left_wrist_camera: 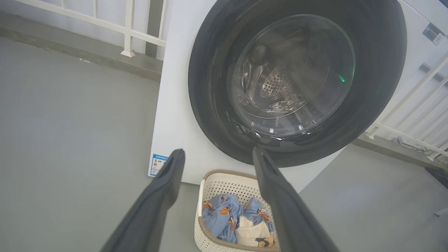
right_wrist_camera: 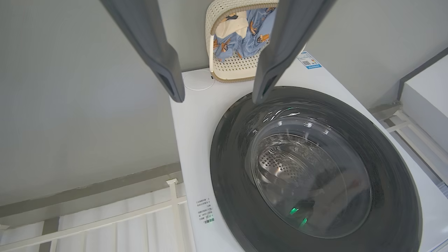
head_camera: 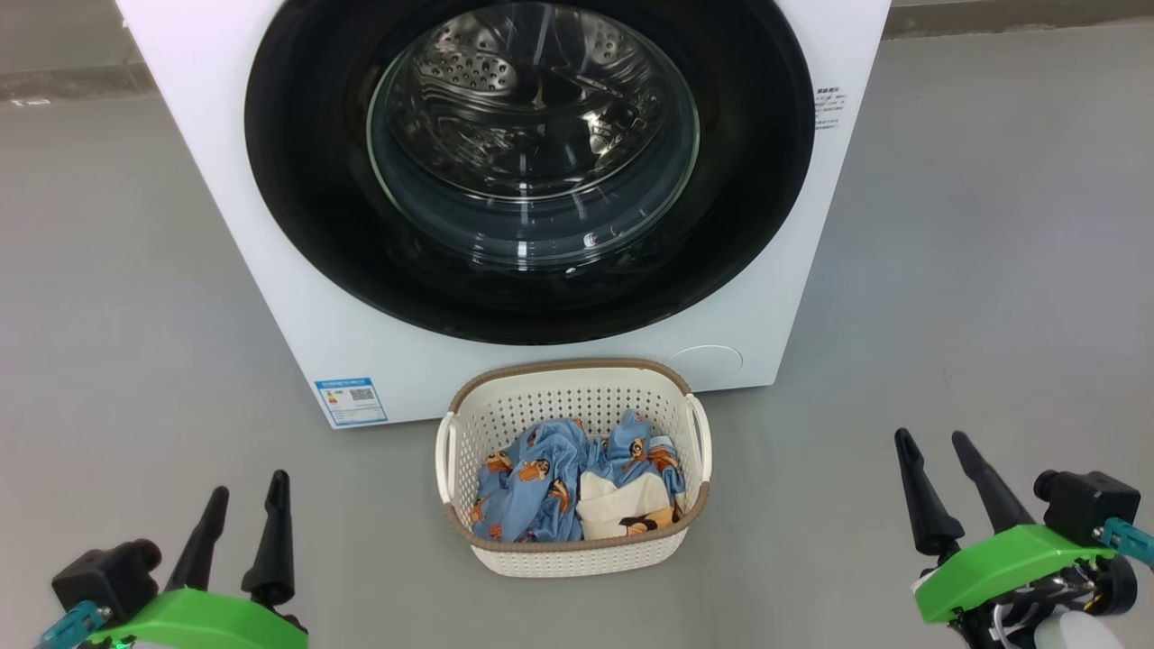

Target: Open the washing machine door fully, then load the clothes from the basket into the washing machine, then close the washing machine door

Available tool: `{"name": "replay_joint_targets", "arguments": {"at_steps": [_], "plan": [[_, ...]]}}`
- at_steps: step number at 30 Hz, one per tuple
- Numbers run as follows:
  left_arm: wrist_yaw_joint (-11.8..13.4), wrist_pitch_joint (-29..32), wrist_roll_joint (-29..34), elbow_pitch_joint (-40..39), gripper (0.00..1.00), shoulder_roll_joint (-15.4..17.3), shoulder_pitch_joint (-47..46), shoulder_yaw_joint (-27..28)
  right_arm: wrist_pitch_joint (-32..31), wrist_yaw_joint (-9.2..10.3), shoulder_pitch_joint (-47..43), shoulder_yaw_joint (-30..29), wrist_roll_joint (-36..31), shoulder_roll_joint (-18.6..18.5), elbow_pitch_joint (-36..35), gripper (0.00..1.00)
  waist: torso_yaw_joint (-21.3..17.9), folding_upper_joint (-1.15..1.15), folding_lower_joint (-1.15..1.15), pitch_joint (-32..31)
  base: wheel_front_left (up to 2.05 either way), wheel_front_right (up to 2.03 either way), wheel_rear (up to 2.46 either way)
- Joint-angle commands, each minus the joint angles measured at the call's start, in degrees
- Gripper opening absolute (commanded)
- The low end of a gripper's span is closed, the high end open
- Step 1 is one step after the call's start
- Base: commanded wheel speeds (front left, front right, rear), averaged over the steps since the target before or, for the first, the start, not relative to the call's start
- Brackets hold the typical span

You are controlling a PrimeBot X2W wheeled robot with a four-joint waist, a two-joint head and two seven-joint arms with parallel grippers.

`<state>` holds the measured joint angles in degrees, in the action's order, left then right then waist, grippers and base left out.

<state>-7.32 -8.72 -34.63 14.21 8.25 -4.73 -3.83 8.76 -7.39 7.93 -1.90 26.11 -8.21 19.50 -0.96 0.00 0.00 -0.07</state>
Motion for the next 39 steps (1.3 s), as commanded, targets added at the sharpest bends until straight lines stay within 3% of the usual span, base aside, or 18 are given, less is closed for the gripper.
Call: {"name": "replay_joint_targets", "arguments": {"at_steps": [1,33,39], "plan": [[-0.12,-0.98,2.34,-1.34,1.00,1.94,-2.59,1.06,1.02,-0.08,3.06,1.25,-2.59,-1.19,-1.42,1.00,-0.05,0.00,0.00,-0.04,0.00,0.00,0.00],[-0.17,-6.25,20.62,-0.77,1.00,3.34,-2.72,1.62,6.21,-0.10,4.56,1.48,-20.67,-2.43,-1.24,1.00,-0.03,0.00,0.00,-1.05,0.00,0.00,0.00],[-0.17,-6.28,20.49,0.77,1.00,3.14,-3.00,1.99,6.24,-0.10,4.60,0.98,-20.55,-2.06,0.00,1.00,0.00,0.00,0.00,-0.88,0.00,0.00,0.00]]}}
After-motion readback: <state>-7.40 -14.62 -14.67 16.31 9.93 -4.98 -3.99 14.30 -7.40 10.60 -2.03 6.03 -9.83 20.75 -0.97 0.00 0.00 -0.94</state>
